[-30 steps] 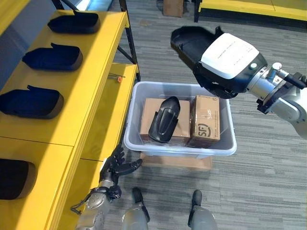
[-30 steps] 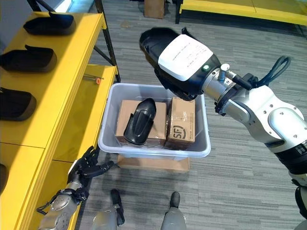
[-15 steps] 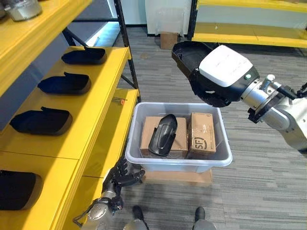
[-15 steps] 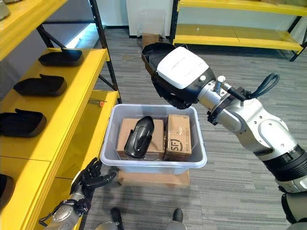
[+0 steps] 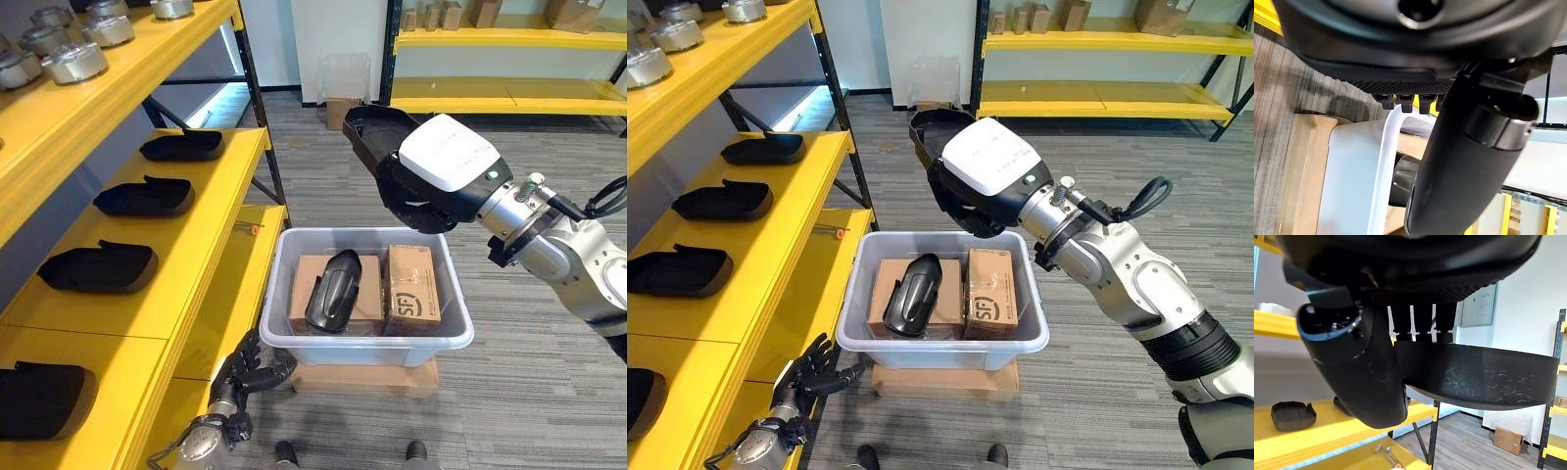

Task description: Move parts from the plastic box to the shelf.

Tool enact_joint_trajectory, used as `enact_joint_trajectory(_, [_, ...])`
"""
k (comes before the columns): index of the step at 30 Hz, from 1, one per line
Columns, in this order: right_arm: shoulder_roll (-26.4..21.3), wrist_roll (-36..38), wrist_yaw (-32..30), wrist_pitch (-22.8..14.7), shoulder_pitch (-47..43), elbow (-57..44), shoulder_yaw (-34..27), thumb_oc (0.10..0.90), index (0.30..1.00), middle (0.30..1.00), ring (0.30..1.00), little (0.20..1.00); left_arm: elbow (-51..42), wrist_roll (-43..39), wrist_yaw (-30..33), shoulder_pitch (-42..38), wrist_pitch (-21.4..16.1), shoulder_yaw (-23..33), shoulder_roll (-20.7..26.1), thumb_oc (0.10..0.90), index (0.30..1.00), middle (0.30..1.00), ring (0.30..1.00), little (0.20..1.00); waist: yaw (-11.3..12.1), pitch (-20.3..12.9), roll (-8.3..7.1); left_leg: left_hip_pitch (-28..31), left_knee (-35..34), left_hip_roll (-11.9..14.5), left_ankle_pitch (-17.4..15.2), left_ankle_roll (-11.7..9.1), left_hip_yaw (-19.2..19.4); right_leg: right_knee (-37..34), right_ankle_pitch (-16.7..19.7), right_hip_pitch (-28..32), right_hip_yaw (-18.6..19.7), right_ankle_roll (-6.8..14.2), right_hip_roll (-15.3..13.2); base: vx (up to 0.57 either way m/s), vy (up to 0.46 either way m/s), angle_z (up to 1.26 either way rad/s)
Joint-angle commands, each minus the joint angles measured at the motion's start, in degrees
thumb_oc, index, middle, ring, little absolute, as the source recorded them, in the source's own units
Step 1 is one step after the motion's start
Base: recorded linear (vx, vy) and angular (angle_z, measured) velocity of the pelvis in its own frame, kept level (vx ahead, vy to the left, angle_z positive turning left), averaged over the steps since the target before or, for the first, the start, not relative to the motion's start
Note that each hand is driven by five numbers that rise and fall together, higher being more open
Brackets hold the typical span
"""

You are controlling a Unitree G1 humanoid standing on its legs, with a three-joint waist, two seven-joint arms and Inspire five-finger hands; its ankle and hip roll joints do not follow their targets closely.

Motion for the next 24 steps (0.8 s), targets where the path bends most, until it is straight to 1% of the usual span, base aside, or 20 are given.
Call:
enact_joint_trajectory(1, [1.33,2.62,-7.62,1.35,-5.87,-0.85,-8.38,0.400,0.300,0.300,0.300,0.300,-3.14,0.49,0.09,-2.75,-3.64,-1.63,1.44,0.900,1.000,1.000,1.000,1.000,2.15,-5.18,-1.01,0.98,3.14,6.67,-0.57,-3.52,-2.94,7.67,-7.61,0.78,1.16,0.17,-1.31,0.00,0.000,0.00])
enact_joint_trajectory(3, [1.33,2.62,-7.62,1.35,-5.87,-0.84,-8.38,0.400,0.300,0.300,0.300,0.300,-3.14,0.49,0.09,-2.75,-3.64,-1.63,1.44,0.900,1.000,1.000,1.000,1.000,2.14,-5.18,-1.01,0.97,3.15,6.67,-0.57,-3.52,-2.96,7.67,-7.61,0.79,1.15,0.17,-1.30,0.00,-0.010,0.05])
enact_joint_trajectory(4, [1.81,2.54,-7.65,1.48,-5.90,-0.64,-8.17,0.400,0.300,0.300,0.300,0.300,-3.24,0.45,0.06,-2.70,-3.60,-1.72,1.45,0.900,1.000,1.000,1.000,1.000,2.31,-5.34,-0.70,1.09,3.24,6.77,-0.45,-3.49,-3.15,8.05,-8.03,0.89,1.11,-0.02,-1.14,-0.02,-0.072,0.06])
enact_joint_trajectory(5, [2.46,2.56,-7.84,1.51,-5.88,-0.38,-8.00,0.400,0.300,0.300,0.300,0.300,-3.48,0.52,0.15,-2.55,-3.42,-1.75,1.52,0.900,1.000,1.000,1.000,1.000,2.51,-5.47,-0.05,1.18,3.72,7.15,0.05,-3.56,-3.77,9.32,-9.23,1.26,1.03,-0.67,-0.53,-0.06,-0.146,0.03])
enact_joint_trajectory(6, [3.02,2.41,-8.04,1.55,-6.14,0.00,-7.62,0.400,0.300,0.300,0.300,0.300,-3.70,0.19,0.00,-1.94,-3.26,-1.68,1.44,0.900,1.000,1.000,1.000,1.000,2.90,-5.75,0.91,1.33,4.21,7.81,1.57,-3.78,-4.93,10.75,-10.88,1.89,0.42,-1.68,0.67,-0.07,-0.173,0.05])
enact_joint_trajectory(8, [3.53,2.54,-8.27,1.41,-5.95,-0.02,-7.69,0.400,0.300,0.300,0.300,0.300,-3.68,0.13,0.00,-1.39,-3.04,-1.51,1.19,0.900,1.000,1.000,1.000,1.000,2.83,-5.76,1.70,1.43,4.36,8.69,3.15,-4.05,-6.01,12.17,-12.37,2.19,-0.12,-2.63,1.91,-0.07,-0.140,0.21])
enact_joint_trajectory(11, [4.69,2.62,-8.56,1.35,-6.23,0.19,-7.04,0.400,0.300,0.300,0.300,0.300,-3.74,-0.38,0.39,-0.41,-2.82,-0.97,0.76,0.900,1.000,1.000,1.000,1.000,3.15,-5.55,2.93,1.52,4.62,10.74,6.29,-4.87,-7.58,15.42,-14.88,1.70,-0.92,-4.38,4.26,-0.06,-0.142,0.24])
enact_joint_trajectory(14, [5.59,2.90,-8.84,1.19,-6.89,0.51,-5.97,0.400,0.300,0.300,0.300,0.300,-4.58,-0.97,1.10,1.20,-2.84,0.54,0.28,0.900,1.000,1.000,1.000,1.000,3.62,-4.54,4.32,1.62,3.97,13.43,11.20,-6.10,-9.16,18.34,-16.62,0.32,-1.10,-6.22,7.36,-0.15,-0.213,0.07])
enact_joint_trajectory(15, [5.45,3.14,-8.86,0.81,-8.13,0.06,-5.19,0.400,0.300,0.300,0.300,0.300,-5.03,-1.49,1.35,2.00,-3.21,1.43,0.26,0.900,1.000,1.000,1.000,1.000,4.58,-3.18,5.39,0.52,3.10,14.63,16.89,-7.83,-10.65,18.98,-16.75,-0.91,-1.44,-6.64,8.59,-0.22,-0.173,-0.07])
enact_joint_trajectory(16, [5.43,3.15,-8.88,0.82,-8.36,0.15,-5.02,0.400,0.300,0.300,0.300,0.300,-5.08,-1.50,1.35,1.98,-3.19,1.49,0.18,0.900,1.000,1.000,1.000,1.000,4.42,-3.19,5.57,0.41,2.80,14.80,17.30,-8.01,-10.87,19.08,-16.75,-1.09,-1.58,-6.80,8.79,-0.25,-0.148,-0.12])
enact_joint_trajectory(18, [5.68,3.35,-9.26,0.71,-10.37,0.24,-3.88,0.400,0.300,0.300,0.300,0.300,-5.41,-1.80,1.68,2.67,-3.62,2.49,0.02,0.900,1.000,1.000,1.000,1.000,5.03,-2.02,6.49,-0.80,0.50,15.33,20.35,-8.70,-11.50,19.35,-16.66,-2.89,-2.08,-7.16,9.29,-0.20,-0.099,0.03])
enact_joint_trajectory(19, [5.68,3.56,-9.48,0.50,-10.78,0.31,-3.61,0.400,0.300,0.300,0.300,0.300,-5.31,-1.82,1.63,2.78,-3.77,2.74,-0.05,0.900,1.000,1.000,1.000,1.000,5.47,-1.59,6.82,-1.73,-0.21,15.46,22.01,-9.23,-10.73,18.69,-16.56,-2.96,-2.64,-7.11,9.15,-0.22,-0.109,0.13])
enact_joint_trajectory(20, [5.63,3.77,-9.52,0.26,-10.45,0.21,-3.70,0.400,0.300,0.300,0.300,0.300,-5.31,-1.92,1.60,2.68,-3.99,2.92,0.02,0.900,1.000,1.000,1.000,1.000,5.62,-1.16,6.87,-3.05,-0.29,15.58,23.63,-9.62,-8.53,17.31,-16.25,-2.43,-3.79,-7.17,8.75,-0.21,-0.120,0.26])
enact_joint_trajectory(21, [5.49,3.88,-9.76,0.30,-9.95,0.23,-3.94,0.400,0.300,0.300,0.300,0.300,-5.15,-2.08,1.53,2.35,-4.20,2.87,0.19,0.900,1.000,1.000,1.000,1.000,5.70,-0.87,6.57,-4.05,0.25,15.43,24.15,-9.96,-5.44,16.03,-16.35,-1.54,-5.27,-7.10,7.68,-0.17,-0.103,0.48])
enact_joint_trajectory(22, [5.29,3.69,-10.17,0.43,-9.44,0.43,-4.17,0.400,0.300,0.300,0.300,0.300,-5.12,-2.25,1.48,2.17,-4.28,2.77,0.32,0.900,1.000,1.000,1.000,1.000,5.96,-0.78,6.44,-4.68,0.60,15.12,24.25,-10.22,-4.04,14.54,-15.91,-0.63,-6.49,-6.82,6.99,-0.17,-0.115,0.61])
enact_joint_trajectory(23, [4.92,3.44,-10.75,0.51,-8.66,0.54,-4.70,0.400,0.300,0.300,0.300,0.300,-5.04,-2.26,1.40,1.66,-4.33,2.06,0.63,0.900,1.000,1.000,1.000,1.000,5.71,-0.51,5.95,-5.46,1.62,15.23,23.86,-10.40,-0.67,12.46,-15.12,0.93,-8.42,-6.64,6.01,-0.12,-0.102,0.50])
enact_joint_trajectory(24, [4.27,3.43,-10.88,0.76,-7.96,0.65,-5.01,0.400,0.300,0.300,0.300,0.300,-5.27,-2.41,1.23,1.21,-4.29,1.50,0.86,0.900,1.000,1.000,1.000,1.000,5.32,-0.42,5.06,-5.63,3.04,14.83,22.68,-10.69,0.61,12.05,-15.39,1.94,-9.37,-6.21,4.67,-0.24,-0.142,1.20])
